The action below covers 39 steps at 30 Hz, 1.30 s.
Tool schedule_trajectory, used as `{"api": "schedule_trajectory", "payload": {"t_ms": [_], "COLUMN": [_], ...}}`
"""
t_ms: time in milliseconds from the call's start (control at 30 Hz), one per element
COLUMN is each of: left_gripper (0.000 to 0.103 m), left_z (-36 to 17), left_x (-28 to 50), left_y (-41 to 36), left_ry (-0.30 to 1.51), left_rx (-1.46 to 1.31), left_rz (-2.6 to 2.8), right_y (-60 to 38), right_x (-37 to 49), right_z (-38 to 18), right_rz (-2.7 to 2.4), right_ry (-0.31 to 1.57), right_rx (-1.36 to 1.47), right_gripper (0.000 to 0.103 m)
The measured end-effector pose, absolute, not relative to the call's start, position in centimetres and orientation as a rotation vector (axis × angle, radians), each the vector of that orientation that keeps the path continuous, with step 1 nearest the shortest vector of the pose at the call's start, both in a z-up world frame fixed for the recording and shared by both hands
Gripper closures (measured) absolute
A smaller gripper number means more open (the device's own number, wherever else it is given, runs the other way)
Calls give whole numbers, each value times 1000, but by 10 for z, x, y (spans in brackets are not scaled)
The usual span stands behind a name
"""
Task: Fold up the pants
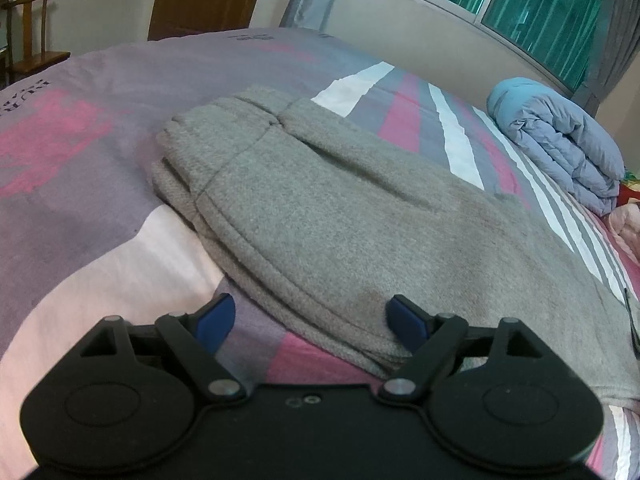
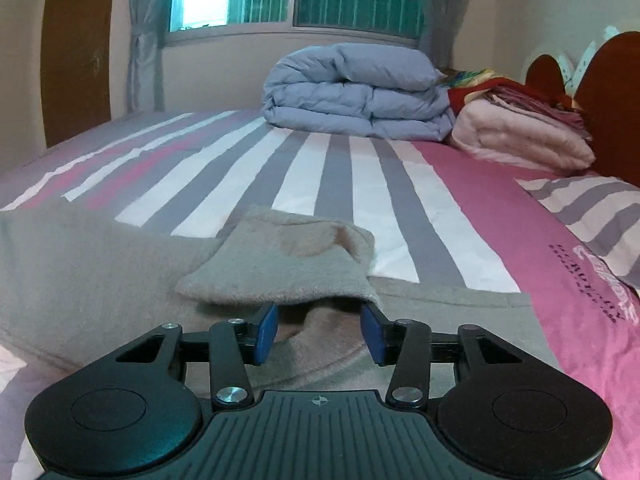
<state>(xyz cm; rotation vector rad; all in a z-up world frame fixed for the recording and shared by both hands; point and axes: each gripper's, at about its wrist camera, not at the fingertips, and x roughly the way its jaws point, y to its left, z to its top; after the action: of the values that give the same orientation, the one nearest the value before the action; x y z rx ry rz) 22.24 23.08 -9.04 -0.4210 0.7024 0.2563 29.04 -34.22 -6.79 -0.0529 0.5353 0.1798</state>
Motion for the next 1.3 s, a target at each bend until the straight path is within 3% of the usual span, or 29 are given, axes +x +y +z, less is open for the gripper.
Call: {"api": "schedule_trajectory", "payload": {"t_ms": [200, 400, 433, 467, 633, 833, 900, 1067, 1300], "left_gripper": [23, 23, 23, 23, 22, 22, 22, 22, 22], "left_z": [-92, -91, -91, -90, -89, -89, -88, -89, -88], "left_x": [221, 222, 222, 222, 223, 224, 225, 224, 226], "left_y": [228, 228, 228, 228, 229, 231, 232, 230, 228], "left_ry": [695, 701, 703, 706, 711, 725, 730, 722, 731], "left_rx": [-416, -418, -419, -420, -419, -419, -422, -425, -424], "left_rz": [260, 259, 259, 258, 253, 248, 243, 254, 258], "right_y": [-344, -344, -346, -353, -439, -489, -486, -442, -394], "right_x": [267, 303, 307, 309, 285, 250, 252, 267, 261], "right_z": [-53, -66, -62, -57, -46, -125, -118, -71, -51], "right_rz": [174, 148, 153, 167, 53, -7, 4, -10, 111], "right_ry": [499, 578, 571, 569, 513, 609, 605, 602, 492], "right_rx": [-111, -183, -142, -60, 589, 982, 915, 341, -100], "right_gripper": [57, 57, 68, 100, 99, 99, 96, 63, 63]}}
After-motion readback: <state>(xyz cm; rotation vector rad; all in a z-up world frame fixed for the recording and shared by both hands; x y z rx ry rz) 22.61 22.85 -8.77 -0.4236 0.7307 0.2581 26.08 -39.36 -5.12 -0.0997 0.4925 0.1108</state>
